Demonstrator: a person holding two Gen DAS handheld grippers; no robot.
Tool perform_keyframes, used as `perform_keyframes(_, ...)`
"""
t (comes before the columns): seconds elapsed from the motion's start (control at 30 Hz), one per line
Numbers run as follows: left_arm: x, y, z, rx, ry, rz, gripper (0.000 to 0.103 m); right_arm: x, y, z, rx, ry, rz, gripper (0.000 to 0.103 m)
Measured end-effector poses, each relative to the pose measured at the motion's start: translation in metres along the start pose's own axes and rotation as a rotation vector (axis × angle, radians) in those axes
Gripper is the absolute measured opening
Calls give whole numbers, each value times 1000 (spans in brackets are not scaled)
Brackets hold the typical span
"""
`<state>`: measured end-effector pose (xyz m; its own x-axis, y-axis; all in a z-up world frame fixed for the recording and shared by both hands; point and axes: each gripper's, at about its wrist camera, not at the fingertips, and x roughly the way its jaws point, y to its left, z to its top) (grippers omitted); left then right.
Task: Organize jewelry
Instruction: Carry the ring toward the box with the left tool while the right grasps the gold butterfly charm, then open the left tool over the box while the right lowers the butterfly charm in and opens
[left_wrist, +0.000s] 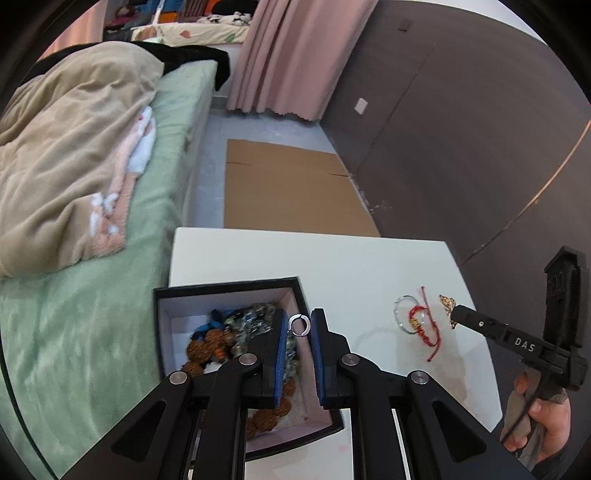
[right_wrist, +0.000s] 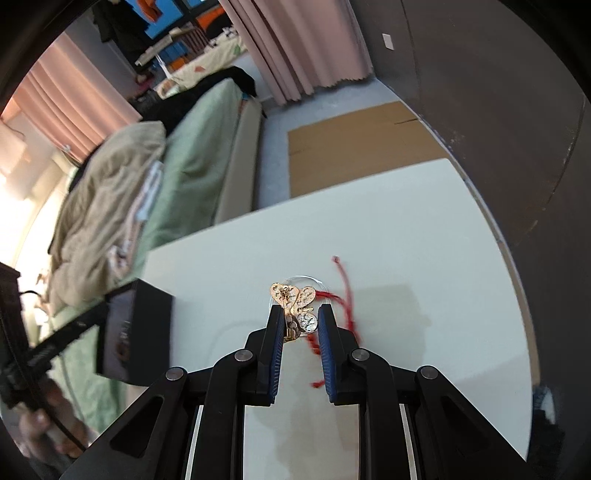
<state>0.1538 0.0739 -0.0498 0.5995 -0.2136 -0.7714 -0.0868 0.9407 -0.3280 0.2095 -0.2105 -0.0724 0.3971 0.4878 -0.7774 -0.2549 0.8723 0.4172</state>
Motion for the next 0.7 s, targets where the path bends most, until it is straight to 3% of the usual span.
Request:
perform_keyframes(0.1,2,-1,4,0,12,19,17,-7,11,2,-11,-26,40,20)
perform_keyframes(0.17,0,2,5,-24,13,8,33,-11,19,3,-17,-42,77,20)
perform_keyframes(0.23,-4,6,6,-46,-5,-3,65,-11,27,2,-19,-51,112,20)
perform_keyframes(0.3,-13,9,7,-58,-42,-2,75,-12,35,2,-26,-60,147,20)
perform_keyframes(0.7,-50,35,8,-116,-118,13,76,-5,94,-8,-99,-71,289,20)
